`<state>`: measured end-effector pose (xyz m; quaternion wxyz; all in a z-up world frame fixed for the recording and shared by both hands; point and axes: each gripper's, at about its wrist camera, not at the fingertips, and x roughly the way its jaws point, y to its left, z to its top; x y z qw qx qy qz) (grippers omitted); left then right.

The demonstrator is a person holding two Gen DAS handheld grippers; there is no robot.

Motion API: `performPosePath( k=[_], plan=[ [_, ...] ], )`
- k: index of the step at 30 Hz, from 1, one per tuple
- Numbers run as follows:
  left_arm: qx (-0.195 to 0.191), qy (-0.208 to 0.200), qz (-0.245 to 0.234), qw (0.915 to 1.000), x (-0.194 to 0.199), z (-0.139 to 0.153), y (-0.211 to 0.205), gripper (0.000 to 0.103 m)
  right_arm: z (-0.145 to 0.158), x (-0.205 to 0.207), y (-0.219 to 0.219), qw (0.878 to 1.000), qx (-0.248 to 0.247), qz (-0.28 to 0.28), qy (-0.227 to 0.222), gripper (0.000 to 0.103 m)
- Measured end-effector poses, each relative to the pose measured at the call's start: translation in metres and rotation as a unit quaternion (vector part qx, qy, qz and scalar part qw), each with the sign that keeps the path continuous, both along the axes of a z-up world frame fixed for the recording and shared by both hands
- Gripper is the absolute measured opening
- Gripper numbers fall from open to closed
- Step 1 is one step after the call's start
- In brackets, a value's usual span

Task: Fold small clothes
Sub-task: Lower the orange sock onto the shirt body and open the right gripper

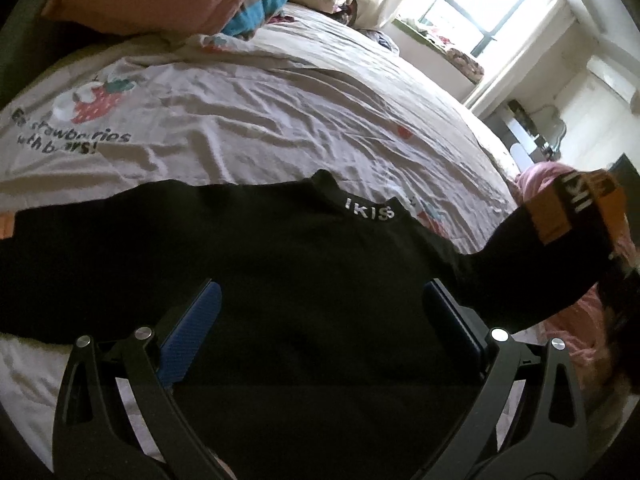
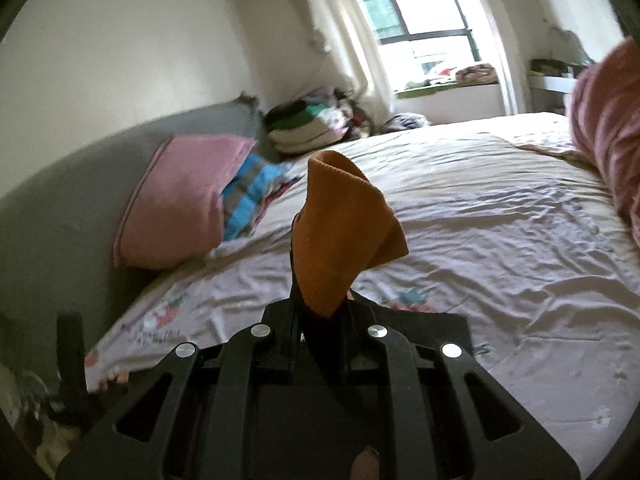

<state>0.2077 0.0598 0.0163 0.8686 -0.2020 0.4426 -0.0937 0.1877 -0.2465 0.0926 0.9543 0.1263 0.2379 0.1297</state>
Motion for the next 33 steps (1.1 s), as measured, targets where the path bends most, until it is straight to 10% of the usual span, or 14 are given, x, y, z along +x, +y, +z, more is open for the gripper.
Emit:
performPosePath(
  k=[17, 24, 33],
  plan=[
    [-0.106, 0.054, -0.004, 0.9929, 0.001, -0.036, 0.029, 0.094, -0.115, 0.014, 0.095, 0.990, -0.034, 0.069, 0.116, 0.016],
    [-0.150, 0.068, 0.008, 0.9863, 0.000, -0.049, 0.037, 0.094, -0.129, 0.000, 0.122, 0.982, -0.046, 0.130, 0.131, 0.048],
    [-0.141, 0.096, -0.005, 0.9853, -0.005, -0.073, 0.030, 0.079, -0.127, -0.013, 0.101, 0.982, -0.036, 0.127, 0.137, 0.055]
  ],
)
